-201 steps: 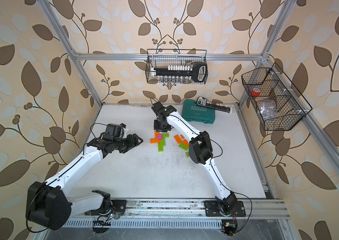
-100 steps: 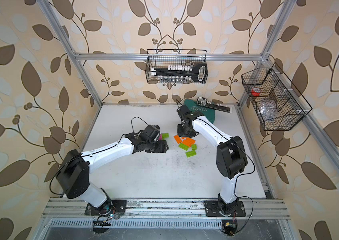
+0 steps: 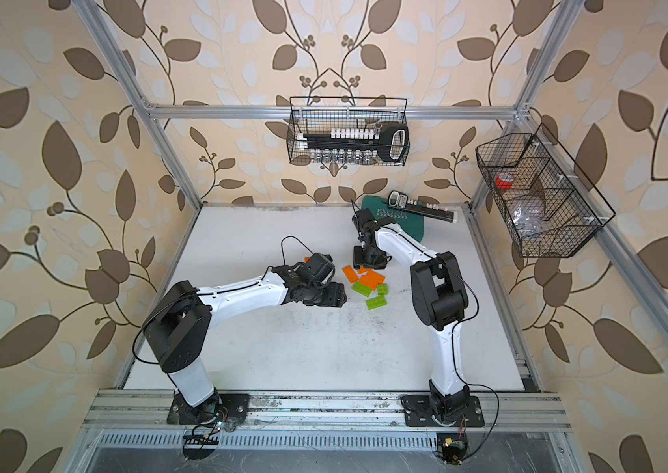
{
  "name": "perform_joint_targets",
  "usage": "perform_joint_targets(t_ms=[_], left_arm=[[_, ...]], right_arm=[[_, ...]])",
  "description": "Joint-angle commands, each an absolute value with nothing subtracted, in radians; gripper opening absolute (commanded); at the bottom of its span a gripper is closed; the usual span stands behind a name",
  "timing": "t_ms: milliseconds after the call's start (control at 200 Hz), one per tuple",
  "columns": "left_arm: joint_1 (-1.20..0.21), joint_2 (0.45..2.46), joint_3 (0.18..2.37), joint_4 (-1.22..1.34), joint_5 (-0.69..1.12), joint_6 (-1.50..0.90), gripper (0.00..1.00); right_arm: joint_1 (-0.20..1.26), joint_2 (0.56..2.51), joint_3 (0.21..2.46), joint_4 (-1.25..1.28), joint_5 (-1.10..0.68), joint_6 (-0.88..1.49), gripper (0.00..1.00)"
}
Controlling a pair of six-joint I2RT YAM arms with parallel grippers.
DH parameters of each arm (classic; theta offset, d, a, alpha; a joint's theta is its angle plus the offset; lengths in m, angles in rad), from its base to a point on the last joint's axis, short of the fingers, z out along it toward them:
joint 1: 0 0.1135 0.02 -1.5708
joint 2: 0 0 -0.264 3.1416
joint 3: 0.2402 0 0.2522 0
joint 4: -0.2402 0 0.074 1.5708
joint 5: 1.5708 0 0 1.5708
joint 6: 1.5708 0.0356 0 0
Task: Assemble a small pinwheel with lego
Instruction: Pick up the lego brick from the center of the board.
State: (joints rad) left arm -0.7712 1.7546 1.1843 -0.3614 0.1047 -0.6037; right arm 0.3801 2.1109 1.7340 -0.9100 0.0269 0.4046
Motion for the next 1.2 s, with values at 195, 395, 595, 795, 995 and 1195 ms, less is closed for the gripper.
perform_joint_targets(t_ms=[195,395,595,795,995,1195], left_arm=[[-0.720,1.696,1.174,-0.347,0.116,-0.601,0.76],[-0.699,1.690,1.164,-0.343,0.125,-0.598,0.76],[-0.682,1.693,1.158,-0.337,0.137,-0.596,0.76],[-0.674,1.693,1.152,-0.335,0.140,-0.597,0.76],[-0.669,1.688,1.146,-0.334,0.142,-0.596,0.76],[-0.659,1.680,1.138,-0.334,0.144,-0.597,0.76]], right_arm=[[0.366,2.259,1.912,-1.012,0.046,0.255,0.76],[0.361,2.314,1.958,-1.042,0.032,0.207,0.75],[0.358,2.338,1.970,-1.051,0.029,0.204,0.72],[0.357,2.364,1.976,-1.058,0.023,0.201,0.67],[0.355,2.382,1.988,-1.066,0.020,0.198,0.65],[0.355,2.403,1.998,-1.074,0.021,0.192,0.61]])
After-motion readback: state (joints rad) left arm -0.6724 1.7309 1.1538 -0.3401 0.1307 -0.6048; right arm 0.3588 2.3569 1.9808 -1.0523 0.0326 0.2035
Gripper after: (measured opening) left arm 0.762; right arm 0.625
